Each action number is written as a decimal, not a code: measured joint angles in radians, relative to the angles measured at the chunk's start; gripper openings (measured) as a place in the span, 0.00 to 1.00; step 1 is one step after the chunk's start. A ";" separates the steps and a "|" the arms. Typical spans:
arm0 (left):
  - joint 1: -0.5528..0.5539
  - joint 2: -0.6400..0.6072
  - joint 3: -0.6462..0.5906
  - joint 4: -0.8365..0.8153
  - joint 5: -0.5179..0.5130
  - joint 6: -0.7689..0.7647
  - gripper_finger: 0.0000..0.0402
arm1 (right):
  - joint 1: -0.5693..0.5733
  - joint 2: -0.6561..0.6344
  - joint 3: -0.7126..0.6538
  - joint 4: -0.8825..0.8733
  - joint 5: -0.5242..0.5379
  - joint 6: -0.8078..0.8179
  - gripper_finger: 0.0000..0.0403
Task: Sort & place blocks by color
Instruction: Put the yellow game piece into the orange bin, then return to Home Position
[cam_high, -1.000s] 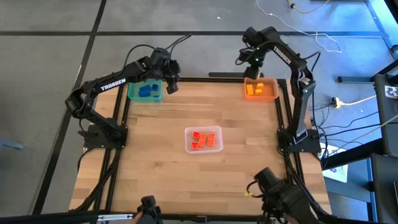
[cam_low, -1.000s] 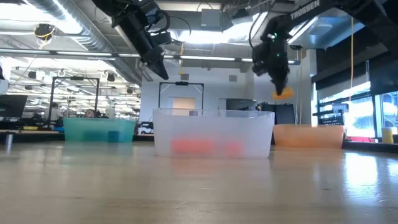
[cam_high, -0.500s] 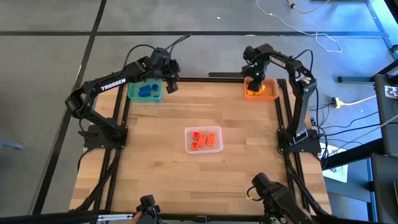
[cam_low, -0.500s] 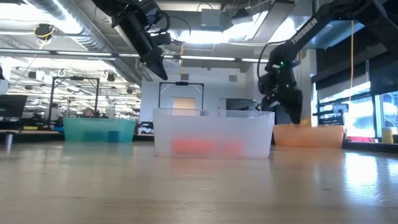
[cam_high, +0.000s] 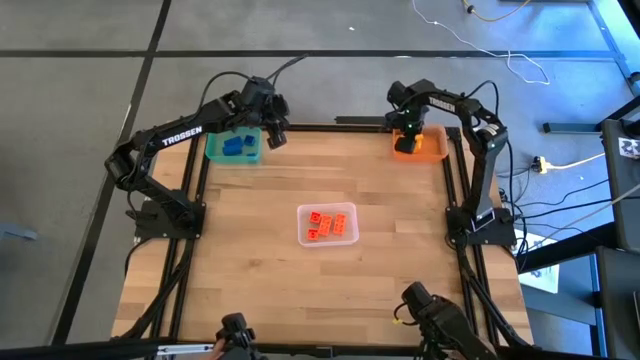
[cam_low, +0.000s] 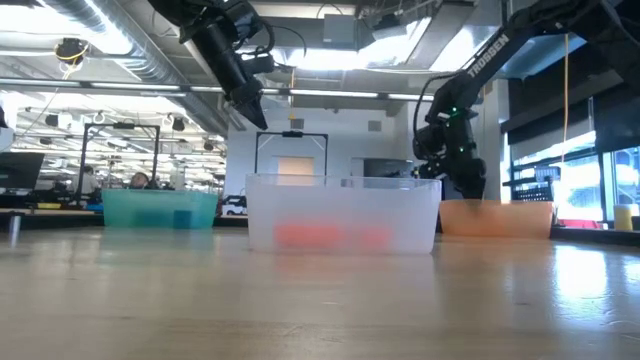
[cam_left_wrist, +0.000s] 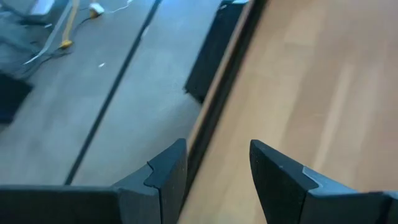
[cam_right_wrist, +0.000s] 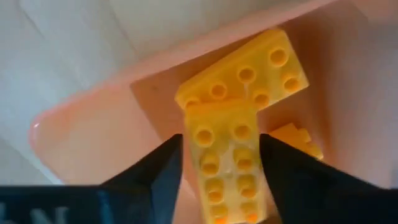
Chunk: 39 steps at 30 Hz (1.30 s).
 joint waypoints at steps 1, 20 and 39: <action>-0.003 0.000 0.000 0.000 -0.027 0.000 0.41 | 0.000 0.000 0.003 -0.014 0.000 0.002 0.56; -0.019 -0.115 0.000 -0.040 -0.040 -0.020 0.26 | 0.001 -0.271 0.325 -0.259 -0.430 0.028 0.65; -0.018 -0.414 0.000 -0.276 0.053 -0.050 0.00 | 0.063 -0.597 0.325 -0.251 -0.791 0.092 0.60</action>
